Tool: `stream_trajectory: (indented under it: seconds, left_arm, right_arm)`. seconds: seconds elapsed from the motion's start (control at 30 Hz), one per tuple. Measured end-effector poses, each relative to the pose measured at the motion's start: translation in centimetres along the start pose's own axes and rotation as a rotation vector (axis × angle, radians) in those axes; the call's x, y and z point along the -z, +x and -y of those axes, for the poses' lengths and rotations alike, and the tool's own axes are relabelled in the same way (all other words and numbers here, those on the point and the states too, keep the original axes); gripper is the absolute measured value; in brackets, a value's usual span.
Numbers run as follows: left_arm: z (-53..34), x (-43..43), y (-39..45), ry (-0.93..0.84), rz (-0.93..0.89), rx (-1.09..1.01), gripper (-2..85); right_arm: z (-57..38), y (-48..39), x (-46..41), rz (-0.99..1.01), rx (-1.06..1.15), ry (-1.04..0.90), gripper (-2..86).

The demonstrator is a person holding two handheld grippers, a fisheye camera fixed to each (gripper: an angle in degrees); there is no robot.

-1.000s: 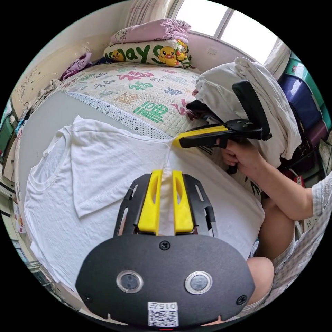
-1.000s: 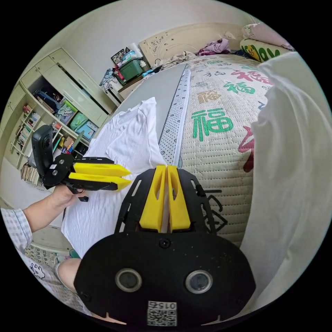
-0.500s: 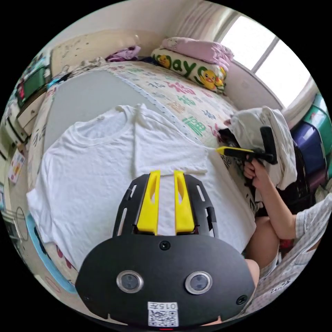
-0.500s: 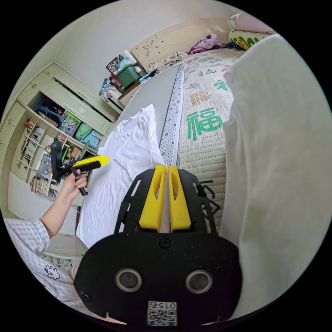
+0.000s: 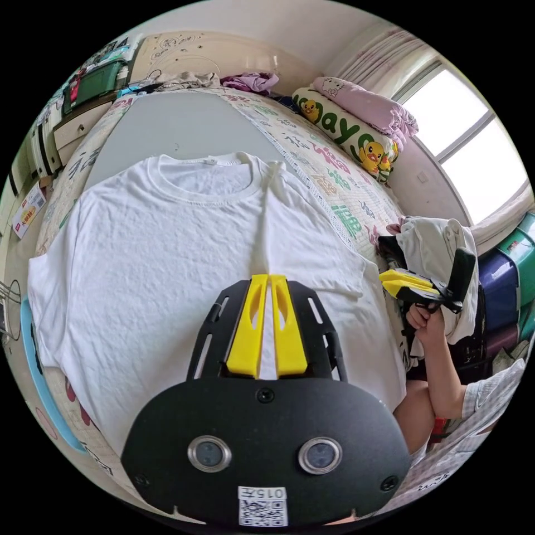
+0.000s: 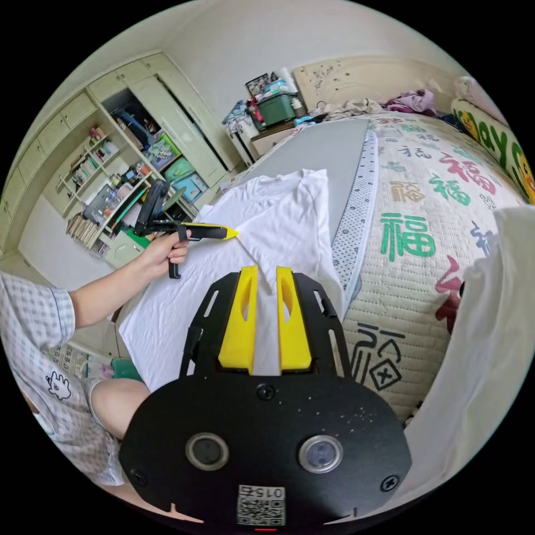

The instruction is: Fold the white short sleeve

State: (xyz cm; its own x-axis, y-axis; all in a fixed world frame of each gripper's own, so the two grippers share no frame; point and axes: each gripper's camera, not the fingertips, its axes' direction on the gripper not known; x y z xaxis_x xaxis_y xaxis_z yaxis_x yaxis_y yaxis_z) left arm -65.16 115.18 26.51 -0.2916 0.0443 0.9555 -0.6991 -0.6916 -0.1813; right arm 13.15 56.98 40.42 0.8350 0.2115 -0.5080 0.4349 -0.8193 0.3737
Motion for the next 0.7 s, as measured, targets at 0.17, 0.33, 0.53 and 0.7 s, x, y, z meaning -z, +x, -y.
stream_trajectory:
  seconds: [0.17,0.33,0.53,0.7]
  left_arm:
    - [-1.0,-1.7,-0.9,-0.004,-0.006,-0.007,-0.3]
    - [-1.4,-4.9,-2.2,-0.023,-0.028,0.027,0.0]
    - [-1.9,-7.8,-3.3,-0.02,-0.006,0.034,3.1]
    - [-3.4,-8.4,-0.4,0.064,0.058,-0.091,5.3]
  right_arm:
    - [1.2,-1.5,-3.4,-0.07,0.049,-0.141,5.5]
    - [1.6,-1.4,-3.9,-0.095,0.035,-0.171,0.2]
    - [2.0,-0.7,-2.0,-0.005,0.019,-0.152,-0.9]
    - [1.7,1.3,1.6,-0.077,-0.107,0.041,-0.7]
